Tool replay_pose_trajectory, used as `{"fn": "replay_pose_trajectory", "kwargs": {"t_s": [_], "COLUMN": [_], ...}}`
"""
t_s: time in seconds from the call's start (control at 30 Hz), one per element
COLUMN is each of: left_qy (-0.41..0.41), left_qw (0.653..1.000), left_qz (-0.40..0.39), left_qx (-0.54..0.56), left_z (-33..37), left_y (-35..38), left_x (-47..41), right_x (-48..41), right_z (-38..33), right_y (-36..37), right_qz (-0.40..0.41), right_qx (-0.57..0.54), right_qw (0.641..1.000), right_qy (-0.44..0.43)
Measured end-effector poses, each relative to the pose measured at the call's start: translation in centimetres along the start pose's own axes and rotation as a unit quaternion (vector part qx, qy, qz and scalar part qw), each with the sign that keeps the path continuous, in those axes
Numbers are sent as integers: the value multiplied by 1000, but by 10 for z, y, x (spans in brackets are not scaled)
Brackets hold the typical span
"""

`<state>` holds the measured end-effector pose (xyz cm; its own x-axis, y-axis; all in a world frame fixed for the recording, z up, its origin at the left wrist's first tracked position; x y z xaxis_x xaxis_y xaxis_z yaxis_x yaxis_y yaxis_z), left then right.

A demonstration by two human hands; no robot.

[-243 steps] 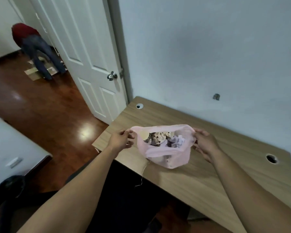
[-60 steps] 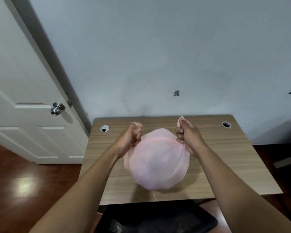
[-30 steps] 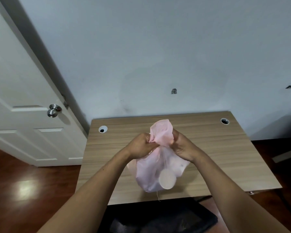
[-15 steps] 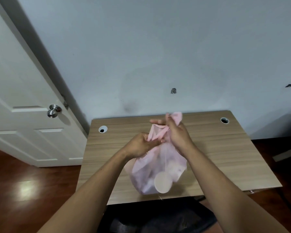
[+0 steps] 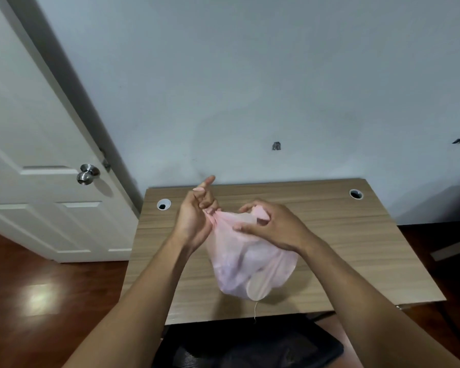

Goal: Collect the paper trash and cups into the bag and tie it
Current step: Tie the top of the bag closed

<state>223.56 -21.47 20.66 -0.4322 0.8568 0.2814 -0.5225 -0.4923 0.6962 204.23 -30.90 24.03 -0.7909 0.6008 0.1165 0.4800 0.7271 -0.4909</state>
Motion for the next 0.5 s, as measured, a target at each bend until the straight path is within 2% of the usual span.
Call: {"fn": "replay_pose_trajectory", "kwargs": {"t_s": [0.07,0.17,0.23,0.3,0.37,0.4,0.43,0.47,0.5], "left_qy": [8,8,8,20,37,50,63,69,67], "left_qw": [999,998,999,1000,990,966,926,888,867], "left_qz": [18,24,20,4,-16,-26,-41,-62,-86], "left_qx": [28,49,43,1,-133,-251,-370,-450,-486], "left_z": [2,1,0,3,10,14,17,17,14], "left_y": [2,17,25,27,20,16,12,10,9], "left_x": [-3,2,3,3,9,15,23,29,33], "right_x": [0,-11,-18,-20,-17,-16,-15,-16,-16], "right_z": [3,11,13,12,7,5,3,5,5], "right_y": [10,23,29,27,20,17,15,14,13], "right_qz": [-25,53,86,92,89,90,85,82,77], "right_qx": [96,199,178,103,35,0,-24,-40,-45], "right_qw": [995,977,978,989,994,995,995,995,995], "right_qy": [7,-51,-71,-55,-45,-43,-40,-41,-41]}}
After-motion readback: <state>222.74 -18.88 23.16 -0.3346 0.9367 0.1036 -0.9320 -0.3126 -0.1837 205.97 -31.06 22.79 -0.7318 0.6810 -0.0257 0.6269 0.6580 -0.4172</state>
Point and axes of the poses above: each hand's wrist, its own x-axis away from the middle knuckle, its own y-axis out of the palm, z = x × y, the point moved 3 cm from there along -x, towards the middle knuckle, and after that the axes turned 3 degrees about -x, right-handed, at the moved point
